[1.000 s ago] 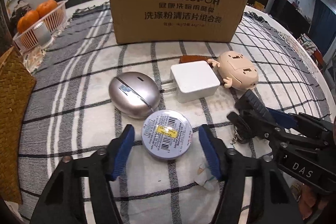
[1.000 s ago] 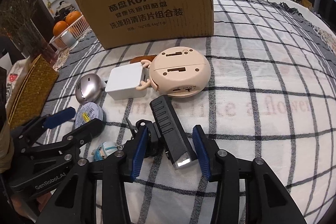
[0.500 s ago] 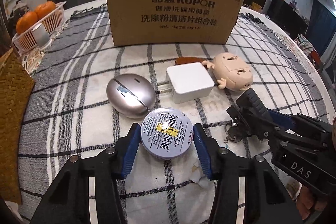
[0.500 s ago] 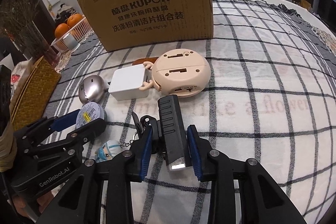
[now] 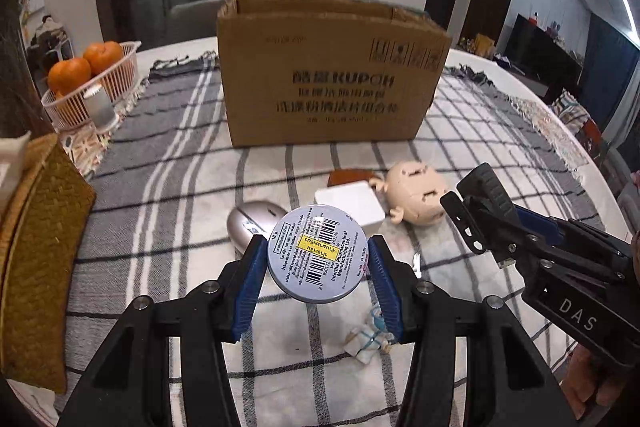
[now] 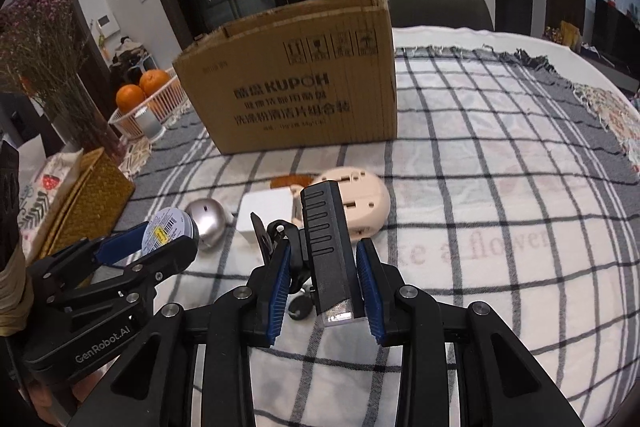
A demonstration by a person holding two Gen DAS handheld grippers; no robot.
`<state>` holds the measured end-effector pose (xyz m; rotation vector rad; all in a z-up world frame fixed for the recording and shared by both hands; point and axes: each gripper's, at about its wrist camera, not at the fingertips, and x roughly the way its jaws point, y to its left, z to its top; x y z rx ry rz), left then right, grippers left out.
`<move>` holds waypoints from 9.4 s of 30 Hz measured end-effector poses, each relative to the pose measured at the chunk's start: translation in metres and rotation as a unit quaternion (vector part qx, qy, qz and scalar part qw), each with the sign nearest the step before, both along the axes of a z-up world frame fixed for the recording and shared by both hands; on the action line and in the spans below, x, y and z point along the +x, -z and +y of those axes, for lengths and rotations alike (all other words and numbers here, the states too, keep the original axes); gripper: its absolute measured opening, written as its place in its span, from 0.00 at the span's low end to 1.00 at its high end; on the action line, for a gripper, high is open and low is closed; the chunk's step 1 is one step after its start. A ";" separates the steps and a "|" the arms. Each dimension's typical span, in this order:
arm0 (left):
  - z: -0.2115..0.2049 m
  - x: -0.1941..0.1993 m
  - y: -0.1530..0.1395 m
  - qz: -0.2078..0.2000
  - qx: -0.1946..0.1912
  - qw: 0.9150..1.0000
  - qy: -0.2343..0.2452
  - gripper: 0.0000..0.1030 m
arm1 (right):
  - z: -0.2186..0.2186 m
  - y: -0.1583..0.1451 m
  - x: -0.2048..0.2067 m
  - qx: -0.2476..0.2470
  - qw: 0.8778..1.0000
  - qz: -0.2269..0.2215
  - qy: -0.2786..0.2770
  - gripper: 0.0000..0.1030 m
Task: Organize rigid objects
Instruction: 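Lift and carry the tin with the left tool while the right tool carries the flashlight over the box, then open the left tool dropping the tin into the box while the right tool releases the flashlight, then withdraw both tools from the box back toward the remaining items, then grasp the white astronaut keychain figure with the left tool while the right tool grasps the orange-capped jar, then lift and carry the figure with the left tool while the right tool carries the jar toward the box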
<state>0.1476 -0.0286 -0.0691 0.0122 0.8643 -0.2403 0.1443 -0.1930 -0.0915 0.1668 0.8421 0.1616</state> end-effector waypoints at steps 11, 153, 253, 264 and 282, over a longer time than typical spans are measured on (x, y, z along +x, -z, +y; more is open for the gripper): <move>0.003 0.005 -0.044 -0.053 -0.011 0.999 0.003 0.49 | 0.002 -0.039 0.000 0.002 0.999 -0.048 0.008 0.33; 0.009 -0.092 -0.102 -0.169 0.036 0.984 -0.042 1.00 | -0.003 -0.123 -0.086 -0.103 0.985 -0.128 0.049 0.76; -0.021 -0.031 0.033 0.031 0.012 0.991 0.131 0.26 | -0.008 0.025 -0.063 -0.016 0.994 0.106 0.017 0.40; -0.002 -0.030 -0.001 0.012 -0.008 0.997 0.082 0.27 | -0.001 -0.006 -0.046 -0.010 0.999 0.051 0.001 0.40; 0.020 -0.030 -0.049 -0.048 -0.031 0.997 0.049 0.27 | 0.018 -0.055 -0.038 -0.017 0.999 -0.017 -0.022 0.40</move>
